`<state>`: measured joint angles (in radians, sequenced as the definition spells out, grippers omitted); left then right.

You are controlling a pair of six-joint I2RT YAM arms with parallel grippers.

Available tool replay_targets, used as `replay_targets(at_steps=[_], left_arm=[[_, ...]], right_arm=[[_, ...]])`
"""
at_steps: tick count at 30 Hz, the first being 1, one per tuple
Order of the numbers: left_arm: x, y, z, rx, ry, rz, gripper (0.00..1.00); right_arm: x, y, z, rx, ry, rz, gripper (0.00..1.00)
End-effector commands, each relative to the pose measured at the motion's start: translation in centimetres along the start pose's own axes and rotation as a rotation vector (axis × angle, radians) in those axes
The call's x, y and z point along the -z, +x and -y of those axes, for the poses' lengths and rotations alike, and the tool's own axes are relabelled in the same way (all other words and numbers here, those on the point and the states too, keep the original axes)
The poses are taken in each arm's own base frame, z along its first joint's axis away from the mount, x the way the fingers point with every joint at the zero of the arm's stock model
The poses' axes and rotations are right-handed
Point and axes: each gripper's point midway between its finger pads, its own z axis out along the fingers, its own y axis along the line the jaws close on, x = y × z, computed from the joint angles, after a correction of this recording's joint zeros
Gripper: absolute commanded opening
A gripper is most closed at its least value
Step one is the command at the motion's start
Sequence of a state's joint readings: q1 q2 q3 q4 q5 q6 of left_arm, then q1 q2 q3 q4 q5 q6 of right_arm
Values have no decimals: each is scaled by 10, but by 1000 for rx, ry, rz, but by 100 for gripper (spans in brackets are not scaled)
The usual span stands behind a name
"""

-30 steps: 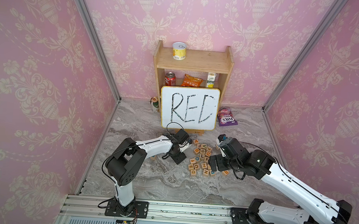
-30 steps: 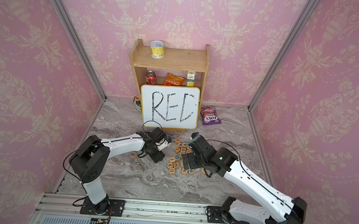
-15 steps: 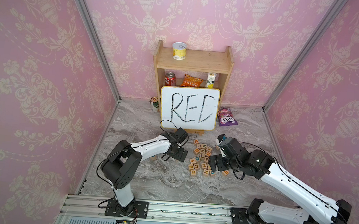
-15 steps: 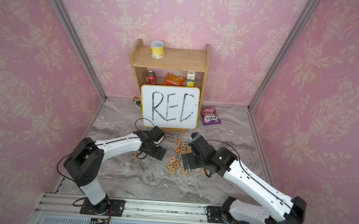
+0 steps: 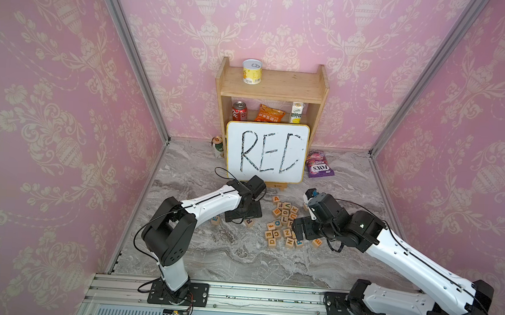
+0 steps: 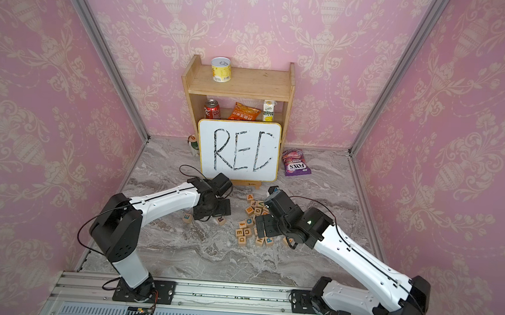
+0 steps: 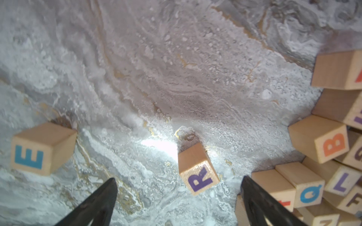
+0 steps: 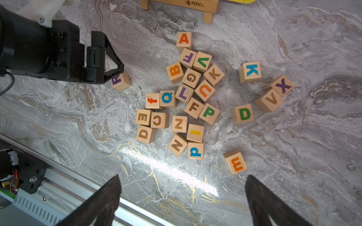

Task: Assemble the uppercase word "red" with letter blocks
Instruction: Place the letter block at the center of the board.

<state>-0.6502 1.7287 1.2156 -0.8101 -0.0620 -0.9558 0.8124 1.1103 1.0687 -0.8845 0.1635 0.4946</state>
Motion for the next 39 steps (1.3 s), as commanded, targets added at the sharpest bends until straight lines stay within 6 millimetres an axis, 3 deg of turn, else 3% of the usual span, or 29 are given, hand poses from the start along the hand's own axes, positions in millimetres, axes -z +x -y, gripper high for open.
replay_targets(at_steps=[1,11,19,27,34,39], left_arm=[[0,7,-7,246,-31,-21,99],[-9,12,5,523,17,-59,92],[-18,15,14,567,-2,-102,77],[-29,23,19,547,-2,-140,69],[-39,32,21,521,-3,-177,54],[-38,33,15,474,-30,-176,31]], right_arm=[[-4,3,-1,-4,-1,-6,100],[-9,1,-3,-9,-1,-10,100],[-15,0,-6,-3,2,-18,100],[-19,-2,-7,0,7,-23,100],[-22,-2,-7,4,10,-26,100],[-23,-2,-6,8,16,-27,100]])
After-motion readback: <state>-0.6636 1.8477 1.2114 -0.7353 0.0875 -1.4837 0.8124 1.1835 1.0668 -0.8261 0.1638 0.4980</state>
